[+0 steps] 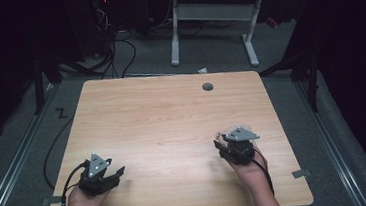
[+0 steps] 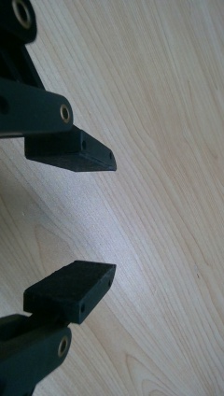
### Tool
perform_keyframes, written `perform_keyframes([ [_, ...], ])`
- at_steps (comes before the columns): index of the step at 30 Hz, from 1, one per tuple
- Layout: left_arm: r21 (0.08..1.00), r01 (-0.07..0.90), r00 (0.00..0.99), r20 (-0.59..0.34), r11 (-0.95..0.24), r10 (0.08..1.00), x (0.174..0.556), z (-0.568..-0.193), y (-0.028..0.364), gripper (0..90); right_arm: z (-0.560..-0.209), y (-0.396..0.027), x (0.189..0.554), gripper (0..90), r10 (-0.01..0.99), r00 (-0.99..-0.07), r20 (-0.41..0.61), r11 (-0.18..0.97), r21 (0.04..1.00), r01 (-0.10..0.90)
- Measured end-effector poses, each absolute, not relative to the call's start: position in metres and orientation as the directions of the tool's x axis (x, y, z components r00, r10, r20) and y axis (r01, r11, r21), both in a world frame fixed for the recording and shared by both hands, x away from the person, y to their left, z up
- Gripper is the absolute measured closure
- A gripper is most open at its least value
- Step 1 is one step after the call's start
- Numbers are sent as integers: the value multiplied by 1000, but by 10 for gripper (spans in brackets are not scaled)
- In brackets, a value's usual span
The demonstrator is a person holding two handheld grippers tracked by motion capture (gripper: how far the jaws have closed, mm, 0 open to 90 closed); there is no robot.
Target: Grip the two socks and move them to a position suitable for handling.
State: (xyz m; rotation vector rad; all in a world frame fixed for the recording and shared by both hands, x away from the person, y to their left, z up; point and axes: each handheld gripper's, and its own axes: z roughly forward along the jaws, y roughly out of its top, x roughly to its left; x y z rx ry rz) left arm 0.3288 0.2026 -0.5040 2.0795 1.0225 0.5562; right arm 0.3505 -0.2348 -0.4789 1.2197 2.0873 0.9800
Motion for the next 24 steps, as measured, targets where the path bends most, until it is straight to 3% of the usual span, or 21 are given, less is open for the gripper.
perform_keyframes([
  [6, 778, 478, 591, 59, -408, 805, 328, -504, 203, 436, -480, -242, 373, 541, 911, -407, -73, 304, 785, 540],
  [14, 775, 478, 600, 57, -414, 798, 329, -505, 200, 436, -499, -246, 376, 474, 919, -382, -98, 321, 749, 579],
  [24, 769, 480, 605, 58, -422, 794, 329, -506, 198, 435, -514, -249, 380, 477, 918, -375, -127, 352, 697, 625],
])
